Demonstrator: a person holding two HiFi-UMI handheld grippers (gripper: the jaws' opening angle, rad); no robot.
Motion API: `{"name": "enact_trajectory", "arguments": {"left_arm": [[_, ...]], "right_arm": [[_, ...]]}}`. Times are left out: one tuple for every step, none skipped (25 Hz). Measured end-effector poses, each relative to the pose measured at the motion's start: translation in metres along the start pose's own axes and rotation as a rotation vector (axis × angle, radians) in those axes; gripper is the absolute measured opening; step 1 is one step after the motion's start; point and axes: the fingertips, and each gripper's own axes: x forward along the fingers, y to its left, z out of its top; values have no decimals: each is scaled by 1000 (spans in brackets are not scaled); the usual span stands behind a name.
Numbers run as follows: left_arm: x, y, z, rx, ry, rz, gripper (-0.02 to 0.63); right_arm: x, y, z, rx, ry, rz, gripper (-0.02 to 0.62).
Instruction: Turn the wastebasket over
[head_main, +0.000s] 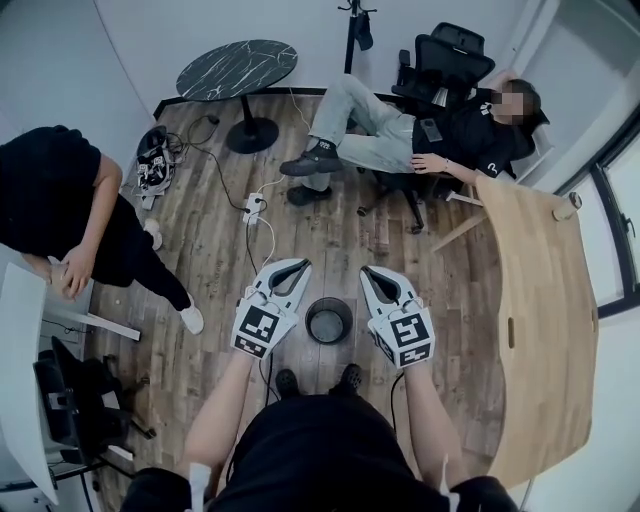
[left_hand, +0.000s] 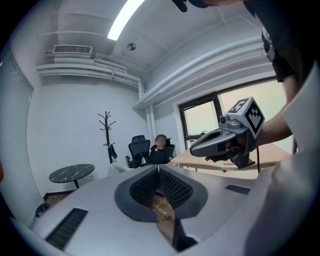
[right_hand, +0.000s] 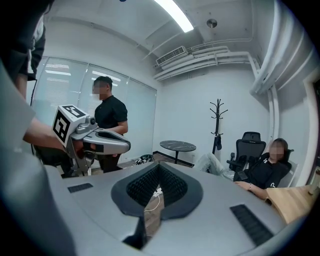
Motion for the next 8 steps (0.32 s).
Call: {"name": "enact_trajectory", "arguments": {"left_arm": [[0, -1, 1, 1, -2, -1, 23], [0, -1, 1, 2, -3, -2, 23], [0, -2, 2, 2, -4, -3, 23], [-1, -2, 3, 2, -6, -4, 23], [-1, -3, 4, 3, -7, -5, 23], [-1, -3, 5, 3, -9, -6, 23], [-1, -4, 6, 4, -10, -7, 23], [-2, -4, 7, 4, -12, -8, 23]], "right_arm": [[-1, 1, 1, 4, -1, 2, 32], [-2, 2, 2, 5, -1, 3, 32], [-3, 2, 2, 1, 0, 2, 32], [-4, 2, 1, -6, 2, 1, 32], [-4, 1, 1, -11, 3, 0, 32], [-5, 2, 1, -15, 4, 0, 32], [-6, 2, 2, -17, 4, 0, 32], [-6, 2, 2, -20, 5, 1, 32]]}}
